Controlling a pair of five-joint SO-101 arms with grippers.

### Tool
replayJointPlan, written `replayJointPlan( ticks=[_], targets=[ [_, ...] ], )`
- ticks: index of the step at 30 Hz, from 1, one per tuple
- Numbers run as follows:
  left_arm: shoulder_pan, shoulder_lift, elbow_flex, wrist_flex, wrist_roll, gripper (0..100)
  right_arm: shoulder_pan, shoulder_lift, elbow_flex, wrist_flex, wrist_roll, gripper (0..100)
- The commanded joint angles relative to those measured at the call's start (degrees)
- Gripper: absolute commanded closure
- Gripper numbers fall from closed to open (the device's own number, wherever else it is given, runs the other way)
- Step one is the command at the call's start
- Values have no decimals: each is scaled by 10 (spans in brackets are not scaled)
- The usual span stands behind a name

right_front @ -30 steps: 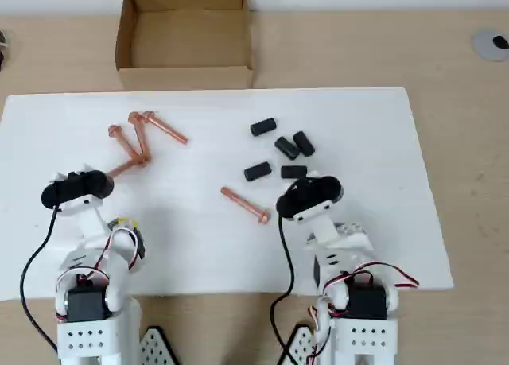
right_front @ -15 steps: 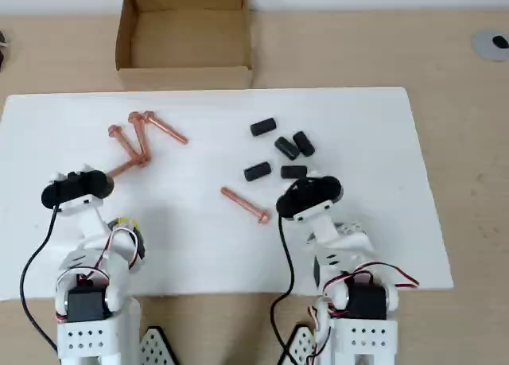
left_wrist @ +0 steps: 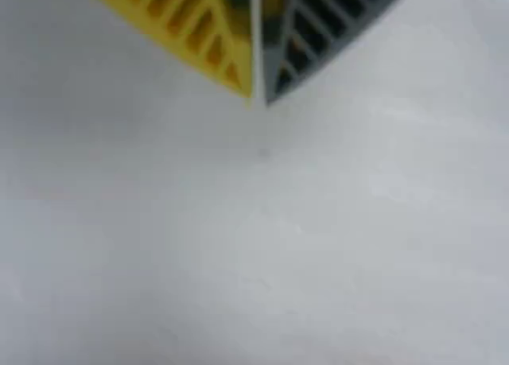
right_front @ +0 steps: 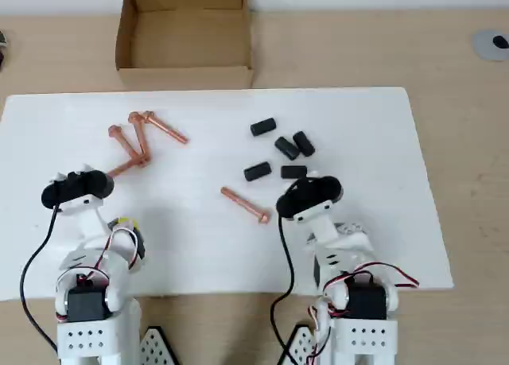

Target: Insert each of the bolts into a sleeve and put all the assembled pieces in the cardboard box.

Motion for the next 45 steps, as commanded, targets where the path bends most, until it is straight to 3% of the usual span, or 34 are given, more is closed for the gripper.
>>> replayJointPlan(
  ticks=[1, 37, 45],
  targets=[
    [6, -4, -3, -7, 0, 990, 6, -64, -1, 3, -3, 985],
    [7, -4, -4, -6, 0, 991, 4, -64, 0, -2, -2, 985],
    [2, 0, -25, -6, -33, 987, 15, -64, -28, -91, -3, 985]
  ],
)
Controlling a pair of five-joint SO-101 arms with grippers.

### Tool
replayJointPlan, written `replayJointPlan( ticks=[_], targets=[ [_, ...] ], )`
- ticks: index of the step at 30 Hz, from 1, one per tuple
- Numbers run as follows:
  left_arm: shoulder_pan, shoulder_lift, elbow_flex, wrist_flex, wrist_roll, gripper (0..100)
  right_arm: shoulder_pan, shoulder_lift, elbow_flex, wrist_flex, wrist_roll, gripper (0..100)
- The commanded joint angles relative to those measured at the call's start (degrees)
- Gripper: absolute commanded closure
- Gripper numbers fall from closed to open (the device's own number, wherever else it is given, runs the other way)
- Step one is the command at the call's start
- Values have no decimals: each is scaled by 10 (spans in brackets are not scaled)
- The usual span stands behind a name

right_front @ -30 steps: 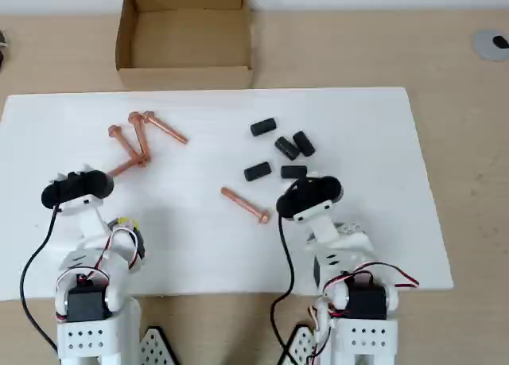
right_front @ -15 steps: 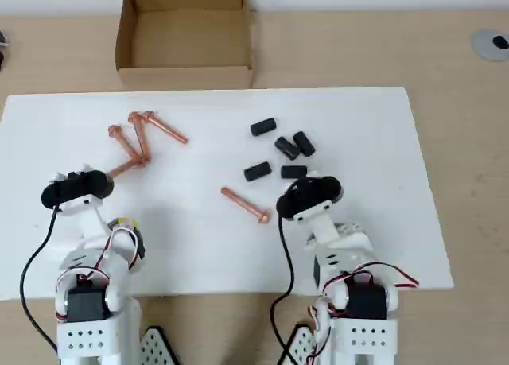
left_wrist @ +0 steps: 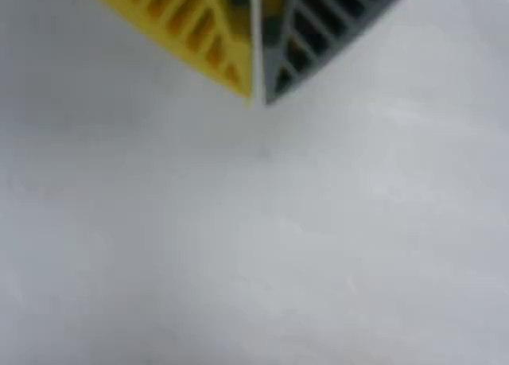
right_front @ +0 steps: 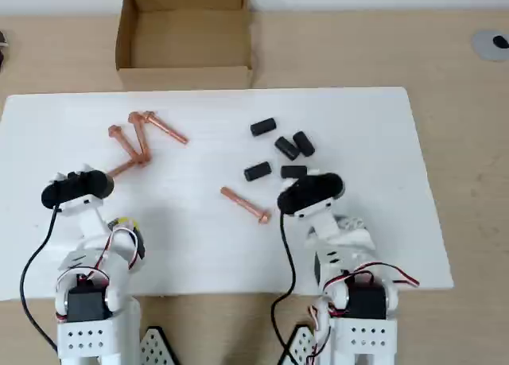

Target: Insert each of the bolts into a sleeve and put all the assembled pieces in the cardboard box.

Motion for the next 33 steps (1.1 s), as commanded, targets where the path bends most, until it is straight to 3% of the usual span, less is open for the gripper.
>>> replayJointPlan(
  ticks=[1, 4, 9, 18, 22, 28, 33],
  targets=[
    [-1, 0, -36, -6, -58, 987, 2, -62, -50, -30, -3, 984],
    [-42, 3, -59, -1, -129, 987, -1, -40, -105, 16, -2, 983],
    [-78, 80, -150, 38, -135, 986, 1, 87, -205, 57, 32, 966],
    [-91, 463, -436, 91, -128, 991, -1, 470, -533, 200, 39, 966],
    [-91, 595, -520, 137, -69, 991, -2, 620, -660, 290, 40, 966],
    [-92, 597, -532, 143, -47, 991, -2, 734, -716, 309, 103, 966],
    [-89, 570, -508, 131, -19, 988, -50, 760, -720, 309, 164, 954]
  ],
)
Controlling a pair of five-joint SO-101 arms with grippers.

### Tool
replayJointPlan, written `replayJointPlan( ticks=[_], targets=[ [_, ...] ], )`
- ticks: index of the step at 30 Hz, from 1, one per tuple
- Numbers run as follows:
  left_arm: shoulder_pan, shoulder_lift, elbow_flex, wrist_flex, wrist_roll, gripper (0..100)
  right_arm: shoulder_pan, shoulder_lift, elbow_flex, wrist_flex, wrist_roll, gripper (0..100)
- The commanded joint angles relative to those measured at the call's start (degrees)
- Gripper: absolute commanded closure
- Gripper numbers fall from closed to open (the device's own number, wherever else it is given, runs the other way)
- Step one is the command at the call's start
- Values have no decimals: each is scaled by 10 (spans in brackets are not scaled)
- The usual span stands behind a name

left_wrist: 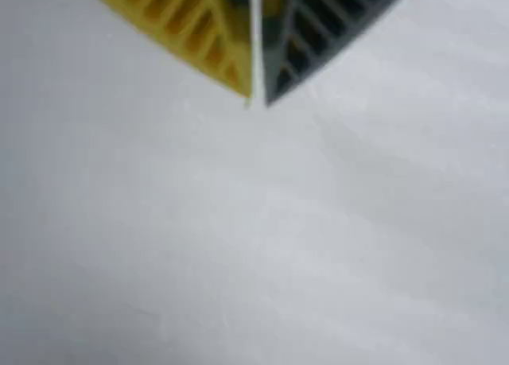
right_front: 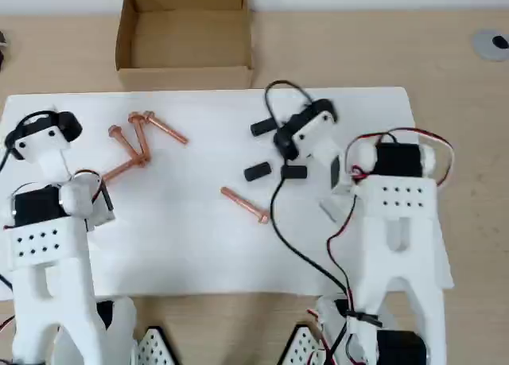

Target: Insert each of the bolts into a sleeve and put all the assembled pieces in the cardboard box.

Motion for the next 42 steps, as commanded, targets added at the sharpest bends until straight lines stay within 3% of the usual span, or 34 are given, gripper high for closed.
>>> replayJointPlan(
  ticks=[1, 5, 12, 19, 27, 30, 37, 42],
  targets=[
    [-6, -22, -2, -20, 15, 988, -39, 15, -29, 7, 23, 936],
    [-4, -40, 20, -46, 35, 988, -53, 32, -28, 29, 21, 859],
    [-6, -60, 71, -50, -12, 988, 56, -7, -15, 49, -14, 854],
    [-2, -61, 78, -51, -18, 986, 68, -25, 78, 11, -20, 853],
    [67, -58, 79, -62, -17, 986, 80, 54, 130, -40, 1, 853],
    [98, -60, 79, -62, -16, 987, 45, 90, 84, -41, 18, 853],
    [122, -61, 79, -62, -16, 988, -108, 175, -98, 18, 42, 853],
    [120, -61, 79, -60, -16, 988, -149, 240, -173, 26, 71, 790]
  ],
)
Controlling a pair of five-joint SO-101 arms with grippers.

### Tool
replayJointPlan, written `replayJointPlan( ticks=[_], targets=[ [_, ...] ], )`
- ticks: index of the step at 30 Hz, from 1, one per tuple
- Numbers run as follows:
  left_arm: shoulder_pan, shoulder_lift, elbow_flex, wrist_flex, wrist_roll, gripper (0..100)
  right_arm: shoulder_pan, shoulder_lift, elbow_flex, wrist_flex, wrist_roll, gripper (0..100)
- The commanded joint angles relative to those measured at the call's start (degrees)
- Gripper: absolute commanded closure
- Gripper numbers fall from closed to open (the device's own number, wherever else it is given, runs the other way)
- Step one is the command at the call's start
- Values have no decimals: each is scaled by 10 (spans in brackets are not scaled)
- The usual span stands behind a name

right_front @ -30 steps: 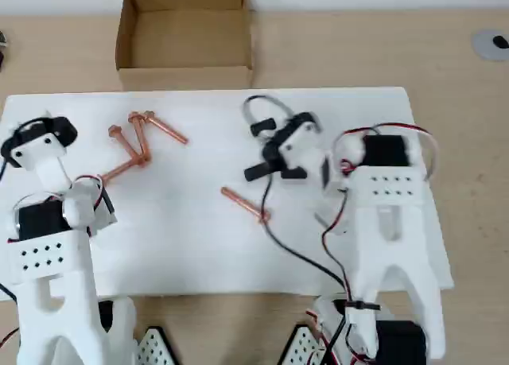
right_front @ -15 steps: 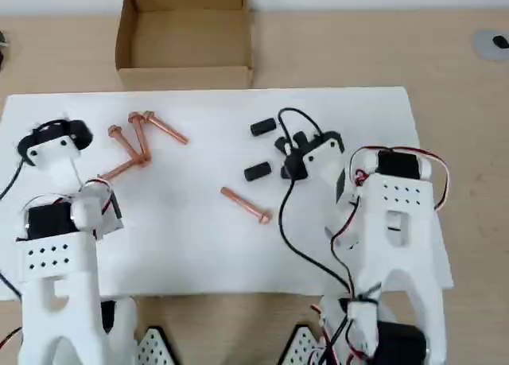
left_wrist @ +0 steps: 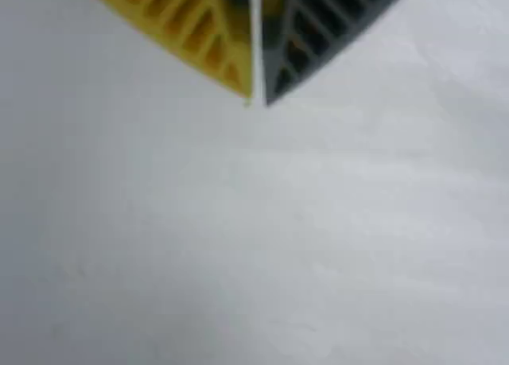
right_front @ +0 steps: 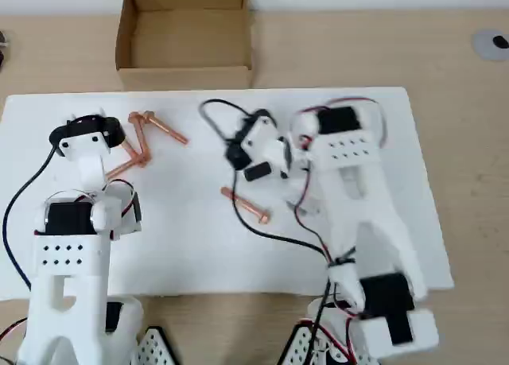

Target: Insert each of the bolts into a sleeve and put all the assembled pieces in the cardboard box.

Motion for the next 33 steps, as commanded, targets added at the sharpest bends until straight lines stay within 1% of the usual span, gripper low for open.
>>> replayJointPlan(
  ticks=[1, 3, 8, 11, 15, 20, 33],
  targets=[
    [4, -11, -4, -5, -2, 988, -19, 42, -62, 3, 23, 776],
    [4, -11, -4, -4, -3, 988, -17, 71, -85, 3, 32, 765],
    [5, -11, -4, -4, -3, 987, 11, 140, -148, 8, 98, 765],
    [8, -11, -4, -4, -4, 987, 28, 198, -195, 31, 127, 765],
    [12, -11, -4, -4, -4, 987, 26, 255, -255, 54, 156, 764],
    [33, -11, -4, 4, -4, 987, 26, 289, -274, 54, 166, 764],
    [33, -11, -4, 4, -6, 987, 22, 333, -272, 54, 197, 763]
  ],
)
